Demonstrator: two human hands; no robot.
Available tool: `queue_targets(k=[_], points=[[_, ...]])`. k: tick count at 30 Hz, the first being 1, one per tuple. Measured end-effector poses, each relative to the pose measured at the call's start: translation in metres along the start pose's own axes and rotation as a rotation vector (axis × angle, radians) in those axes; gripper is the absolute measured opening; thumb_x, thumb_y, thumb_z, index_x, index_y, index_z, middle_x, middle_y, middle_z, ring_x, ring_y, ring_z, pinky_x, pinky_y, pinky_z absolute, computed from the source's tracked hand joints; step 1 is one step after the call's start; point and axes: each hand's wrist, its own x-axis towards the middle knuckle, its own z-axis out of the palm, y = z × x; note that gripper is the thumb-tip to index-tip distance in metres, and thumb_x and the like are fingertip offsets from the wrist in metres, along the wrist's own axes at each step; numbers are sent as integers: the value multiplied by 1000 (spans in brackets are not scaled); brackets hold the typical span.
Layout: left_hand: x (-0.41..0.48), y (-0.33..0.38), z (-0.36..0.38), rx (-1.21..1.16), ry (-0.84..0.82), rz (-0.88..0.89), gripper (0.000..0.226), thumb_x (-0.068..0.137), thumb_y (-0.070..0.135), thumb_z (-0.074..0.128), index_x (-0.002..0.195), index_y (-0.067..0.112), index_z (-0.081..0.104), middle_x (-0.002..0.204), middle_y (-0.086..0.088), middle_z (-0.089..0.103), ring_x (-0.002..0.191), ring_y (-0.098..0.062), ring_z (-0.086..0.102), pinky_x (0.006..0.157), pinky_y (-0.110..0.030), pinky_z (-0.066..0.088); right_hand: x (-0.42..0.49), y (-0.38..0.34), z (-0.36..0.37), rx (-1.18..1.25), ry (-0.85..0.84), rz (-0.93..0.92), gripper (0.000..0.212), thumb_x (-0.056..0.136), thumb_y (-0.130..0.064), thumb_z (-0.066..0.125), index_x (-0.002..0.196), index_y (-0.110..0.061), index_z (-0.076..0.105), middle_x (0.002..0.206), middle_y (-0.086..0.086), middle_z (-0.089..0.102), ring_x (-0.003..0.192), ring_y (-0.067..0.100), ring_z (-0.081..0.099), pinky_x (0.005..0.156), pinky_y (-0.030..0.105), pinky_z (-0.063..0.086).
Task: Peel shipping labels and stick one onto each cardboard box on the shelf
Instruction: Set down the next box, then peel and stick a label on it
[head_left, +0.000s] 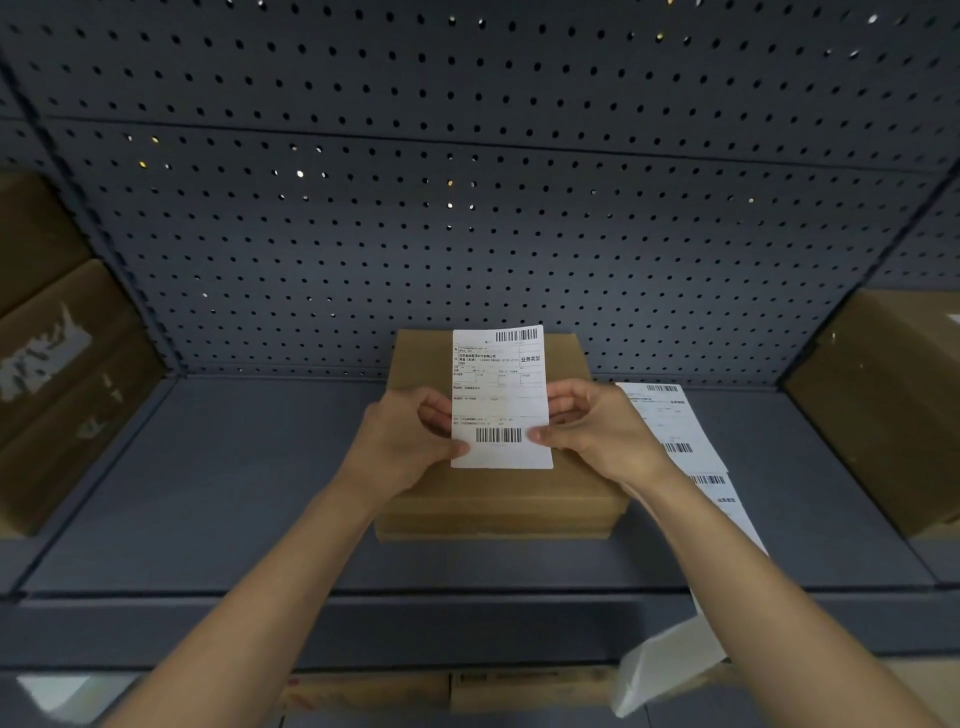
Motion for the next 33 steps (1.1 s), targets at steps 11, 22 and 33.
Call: queue_targets(k=[11, 22, 33], points=[[0, -1, 1, 62, -6, 18, 33, 70, 17, 88, 95, 24, 68, 86, 13, 69, 70, 7, 61, 60, -3, 43, -3, 1, 1, -91, -34, -30, 50, 66, 3, 87, 108, -15, 67, 98, 7, 73, 86, 19, 68, 82, 32, 59], [0, 0, 0, 104, -18, 34, 33, 72, 18, 87, 98, 23, 67, 90, 12, 68, 75, 4, 61, 60, -2, 43, -6, 8, 4, -232, 4, -66, 62, 59, -7, 92, 105, -38, 63, 94, -5, 69, 91, 12, 67, 88, 42, 57], [-1, -4, 4, 208, 35, 35, 43, 73, 28, 86, 110, 26, 64, 102, 14, 63, 95, -5, 58, 75, -15, 45, -14, 3, 5, -526, 20, -94, 70, 73, -27, 85, 135, -39, 54, 119, -3, 56, 112, 14, 51, 91, 28, 41]])
